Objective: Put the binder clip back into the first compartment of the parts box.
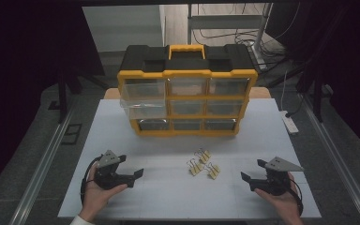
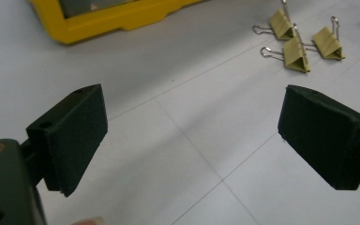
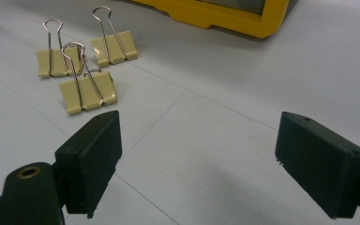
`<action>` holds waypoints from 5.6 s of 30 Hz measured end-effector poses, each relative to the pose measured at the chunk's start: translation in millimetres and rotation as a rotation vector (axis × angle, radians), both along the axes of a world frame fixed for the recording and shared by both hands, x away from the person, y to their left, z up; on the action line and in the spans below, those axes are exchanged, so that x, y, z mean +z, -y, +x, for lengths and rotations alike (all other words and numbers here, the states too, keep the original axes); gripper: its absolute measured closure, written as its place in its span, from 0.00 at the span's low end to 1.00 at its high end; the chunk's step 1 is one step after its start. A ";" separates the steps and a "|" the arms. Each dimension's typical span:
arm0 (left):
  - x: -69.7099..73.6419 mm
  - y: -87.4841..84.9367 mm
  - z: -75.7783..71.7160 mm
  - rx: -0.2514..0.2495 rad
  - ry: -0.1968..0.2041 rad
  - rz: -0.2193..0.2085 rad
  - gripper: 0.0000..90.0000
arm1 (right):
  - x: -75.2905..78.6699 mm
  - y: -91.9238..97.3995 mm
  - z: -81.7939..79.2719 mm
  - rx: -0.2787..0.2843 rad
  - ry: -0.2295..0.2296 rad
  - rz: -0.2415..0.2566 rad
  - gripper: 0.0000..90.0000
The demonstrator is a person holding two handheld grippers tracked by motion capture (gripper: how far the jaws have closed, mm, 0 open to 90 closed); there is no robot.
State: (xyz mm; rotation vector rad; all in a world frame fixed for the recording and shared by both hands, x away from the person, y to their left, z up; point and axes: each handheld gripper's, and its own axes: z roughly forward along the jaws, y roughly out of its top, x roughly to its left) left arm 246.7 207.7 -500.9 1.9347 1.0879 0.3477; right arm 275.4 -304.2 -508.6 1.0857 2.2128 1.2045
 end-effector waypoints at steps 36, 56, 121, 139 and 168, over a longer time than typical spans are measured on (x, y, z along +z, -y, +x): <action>45.4 82.5 41.2 -0.164 -0.034 -0.016 0.12 | -2.9 -3.3 2.7 0.009 -0.005 -0.029 0.18; 39.9 135.7 71.4 -0.251 -0.124 0.012 0.14 | -4.5 -2.2 4.0 0.007 -0.002 -0.042 0.18; 28.0 150.2 82.5 -0.476 -0.193 -0.097 0.98 | -4.8 -2.7 3.0 0.009 0.002 -0.065 0.19; 74.5 118.3 66.4 -0.434 -0.015 -0.207 0.98 | -4.5 -2.2 3.0 0.004 0.004 -0.068 0.19; 132.4 82.4 37.3 -0.413 0.178 -0.331 0.98 | -4.3 -0.5 3.5 -0.016 0.006 -0.073 0.19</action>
